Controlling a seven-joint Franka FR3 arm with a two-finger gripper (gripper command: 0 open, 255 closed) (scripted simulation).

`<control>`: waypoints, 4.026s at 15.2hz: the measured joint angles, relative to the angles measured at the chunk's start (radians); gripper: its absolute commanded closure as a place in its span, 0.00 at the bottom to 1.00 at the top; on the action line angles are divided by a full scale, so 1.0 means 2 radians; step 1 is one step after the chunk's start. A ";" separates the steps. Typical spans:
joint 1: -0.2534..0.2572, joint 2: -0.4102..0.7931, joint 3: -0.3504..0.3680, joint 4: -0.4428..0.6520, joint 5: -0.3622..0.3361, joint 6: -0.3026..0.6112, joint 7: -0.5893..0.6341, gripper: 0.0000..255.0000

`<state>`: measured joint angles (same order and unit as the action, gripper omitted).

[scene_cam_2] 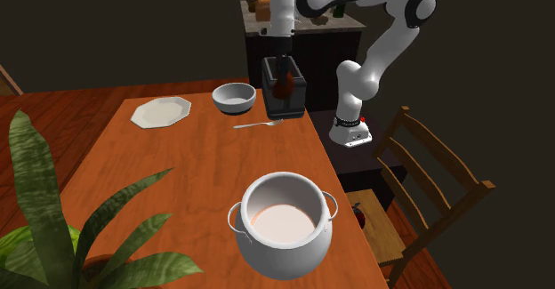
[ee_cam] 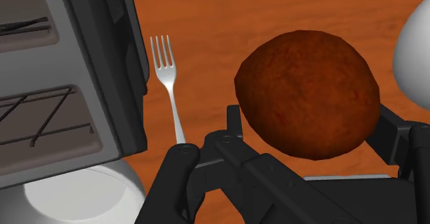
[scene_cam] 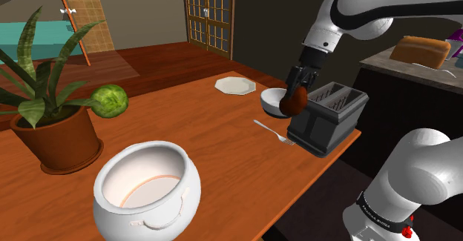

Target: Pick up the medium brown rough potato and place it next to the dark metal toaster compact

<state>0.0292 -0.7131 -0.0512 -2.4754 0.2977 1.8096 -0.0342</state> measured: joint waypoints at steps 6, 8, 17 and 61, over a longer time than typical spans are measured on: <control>0.000 0.003 0.001 -0.038 0.004 0.039 -0.012 1.00; 0.001 0.004 0.001 -0.050 0.006 0.052 -0.016 1.00; 0.004 0.017 0.001 -0.102 0.015 0.114 -0.036 1.00; 0.008 0.052 -0.021 -0.160 0.021 0.200 -0.079 0.00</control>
<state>0.0455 -0.6096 -0.0934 -2.7952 0.3391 2.2093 -0.1927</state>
